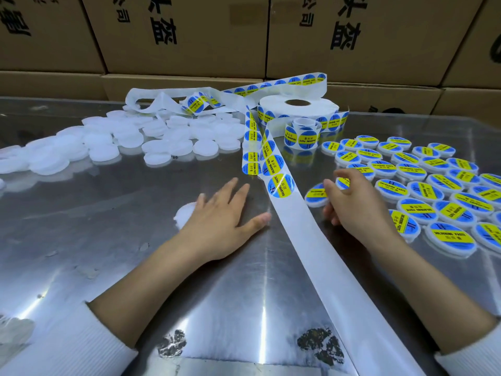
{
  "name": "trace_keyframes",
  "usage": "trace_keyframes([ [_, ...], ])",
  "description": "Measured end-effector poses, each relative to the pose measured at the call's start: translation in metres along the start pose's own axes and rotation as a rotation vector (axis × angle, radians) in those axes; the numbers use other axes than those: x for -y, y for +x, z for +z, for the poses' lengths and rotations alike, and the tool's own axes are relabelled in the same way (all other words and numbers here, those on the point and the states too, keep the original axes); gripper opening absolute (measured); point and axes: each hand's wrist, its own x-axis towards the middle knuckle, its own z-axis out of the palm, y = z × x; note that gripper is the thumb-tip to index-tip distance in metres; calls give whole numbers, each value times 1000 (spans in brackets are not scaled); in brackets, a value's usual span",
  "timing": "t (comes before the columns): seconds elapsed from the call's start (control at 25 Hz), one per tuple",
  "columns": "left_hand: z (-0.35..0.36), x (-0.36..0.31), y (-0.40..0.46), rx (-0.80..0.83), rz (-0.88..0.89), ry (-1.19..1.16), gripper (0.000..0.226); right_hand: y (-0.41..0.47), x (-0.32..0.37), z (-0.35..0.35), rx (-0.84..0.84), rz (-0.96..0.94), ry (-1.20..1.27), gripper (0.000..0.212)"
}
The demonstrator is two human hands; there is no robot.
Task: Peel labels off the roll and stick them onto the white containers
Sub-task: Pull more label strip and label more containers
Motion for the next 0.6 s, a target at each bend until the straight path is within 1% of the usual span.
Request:
trace_keyframes([
  [0.08, -2, -5, -3, -84, 195, -81, 69, -2, -1, -4, -42, 12, -191, 42],
  [0.12, -1, -8, -4, -151, 262, -76, 65, -2, -1, -6, -69, 11, -258, 45],
  [0.16, -1, -10, -5, -224, 288, -29, 64, -4, 1, -8, -96, -17, -280, 44],
  [0.2, -2, -9, -5, -279, 262, 38, 65, -5, 4, -8, -123, -75, -271, 41],
  [0.24, -3, -7, -6, -300, 180, 102, 69, -7, 7, -8, -137, -151, -247, 37],
  [0.32, -8, -1, -8, -234, -72, 170, 80, -10, 13, -5, -91, -287, -232, 32],
  [0.36, -10, 1, -9, -188, -169, 168, 81, -11, 14, -3, -32, -314, -250, 31],
  [0.4, -11, 3, -9, -160, -222, 149, 79, -11, 14, -1, 36, -308, -276, 33],
  [0.44, -11, 2, -9, -151, -236, 126, 74, -10, 12, 1, 85, -280, -305, 36],
  [0.48, -10, 2, -8, -155, -221, 112, 69, -8, 8, 2, 94, -246, -346, 39],
  [0.6, -9, -1, -7, -201, -97, 66, 54, 1, -6, 1, 37, -120, -543, 51],
])
